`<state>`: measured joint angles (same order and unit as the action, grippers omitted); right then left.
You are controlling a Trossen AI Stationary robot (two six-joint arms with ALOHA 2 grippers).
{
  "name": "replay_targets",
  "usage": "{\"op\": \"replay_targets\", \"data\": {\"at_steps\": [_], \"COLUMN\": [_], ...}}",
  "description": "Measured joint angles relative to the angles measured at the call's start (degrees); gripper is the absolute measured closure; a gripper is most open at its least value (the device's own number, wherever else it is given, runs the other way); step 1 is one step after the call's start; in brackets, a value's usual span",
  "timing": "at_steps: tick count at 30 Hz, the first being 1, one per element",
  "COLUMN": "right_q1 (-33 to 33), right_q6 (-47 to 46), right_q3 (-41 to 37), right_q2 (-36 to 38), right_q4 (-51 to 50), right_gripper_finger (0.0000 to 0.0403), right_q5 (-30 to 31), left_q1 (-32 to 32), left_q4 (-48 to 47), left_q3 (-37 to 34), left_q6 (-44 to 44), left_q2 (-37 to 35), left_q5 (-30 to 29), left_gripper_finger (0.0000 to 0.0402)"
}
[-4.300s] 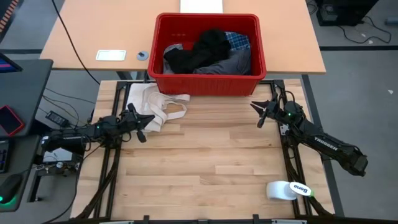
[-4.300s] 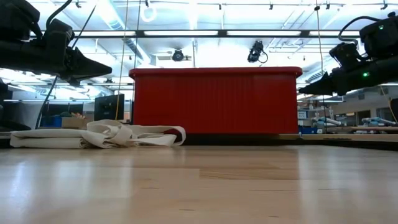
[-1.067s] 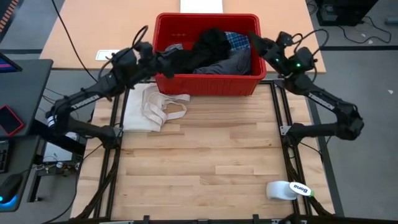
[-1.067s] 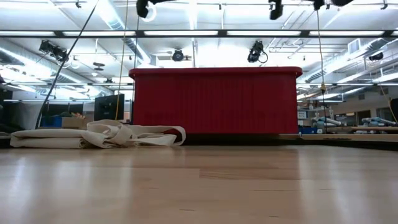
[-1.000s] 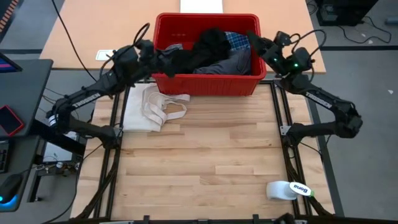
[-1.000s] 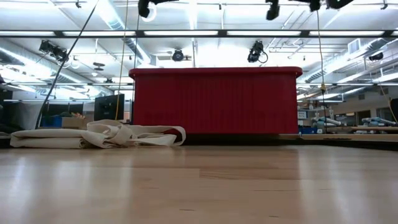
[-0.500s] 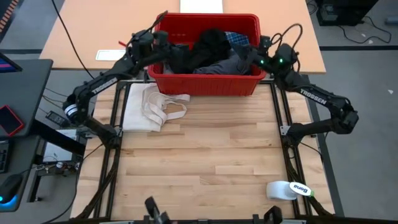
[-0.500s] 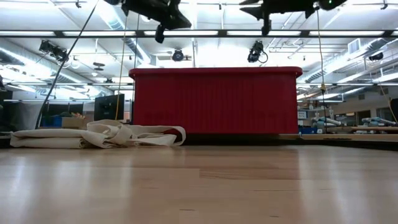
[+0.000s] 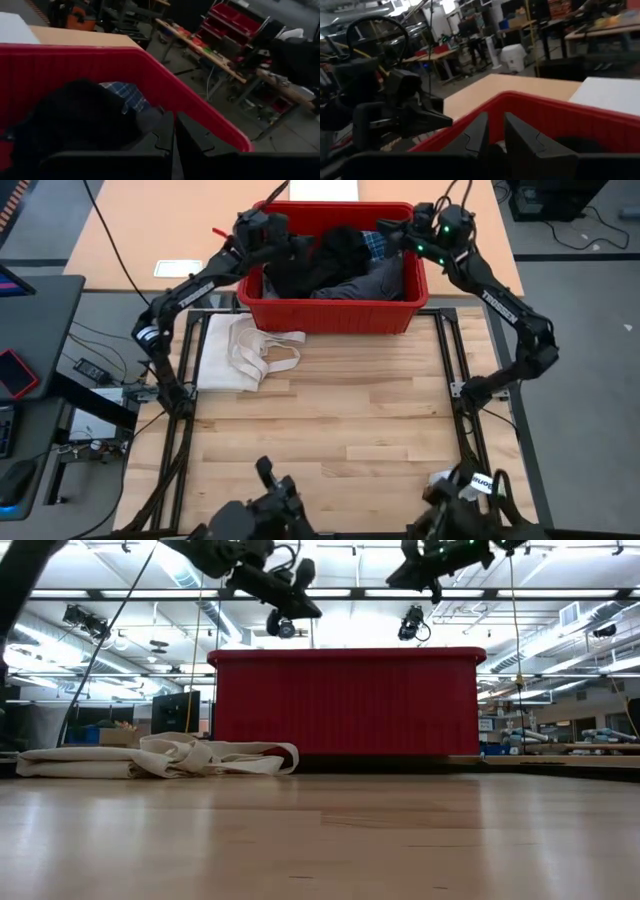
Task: Fold Laundry from Bin
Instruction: Fold the black shirt
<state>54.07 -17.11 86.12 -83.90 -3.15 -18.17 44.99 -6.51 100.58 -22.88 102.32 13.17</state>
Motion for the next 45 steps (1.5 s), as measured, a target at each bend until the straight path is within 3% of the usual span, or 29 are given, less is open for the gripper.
{"op": "replay_targets", "data": {"at_steps": [4, 10, 17, 21, 24, 27, 35, 41, 45], "right_q1": [1.6, 2.4, 2.1, 1.8, 1.4, 1.1, -1.4, -3.4, -4.5], "right_q6": [1.8, 2.5, 2.3, 2.3, 2.3, 2.1, 2.2, 2.3, 2.3], "right_q3": [0.2, 0.2, 0.2, 0.2, 0.2, 0.2, 0.2, 0.2, 0.2], "right_q2": [-2.8, -7.4, -10.7, -11.5, -11.6, -11.6, -11.6, -11.6, -11.6], "right_q4": [-0.5, -0.9, 0.0, 0.1, 0.1, 0.1, 0.1, 0.1, 0.1], "right_gripper_finger": [0.0313, 0.0251, 0.0185, 0.0169, 0.0166, 0.0168, 0.0168, 0.0169, 0.0169], "right_q5": [-2.7, -2.7, -4.5, -5.1, -6.1, -7.1, -9.6, -9.6, -9.6], "left_q1": [0.0, 1.5, 3.4, 4.8, 5.1, 4.4, 3.1, 3.8, 4.6], "left_q4": [0.4, -5.4, -11.3, -11.9, -12.2, -13.7, -27.2, -34.6, -39.4], "left_q3": [0.7, 0.7, 0.7, 0.7, 0.8, 2.6, 14.5, 23.0, 23.7], "left_q6": [6.1, 8.9, 17.9, 21.1, 23.2, 28.8, 42.6, 46.3, 46.3], "left_q2": [1.6, 2.4, 2.8, 5.4, 7.5, 9.8, 19.6, 26.9, 29.9], "left_q5": [-1.9, -8.4, -11.6, -12.1, -12.2, -12.9, -22.3, -26.1, -26.0], "left_gripper_finger": [0.0377, 0.0357, 0.0238, 0.0171, 0.0146, 0.0145, 0.0182, 0.021, 0.023]}}
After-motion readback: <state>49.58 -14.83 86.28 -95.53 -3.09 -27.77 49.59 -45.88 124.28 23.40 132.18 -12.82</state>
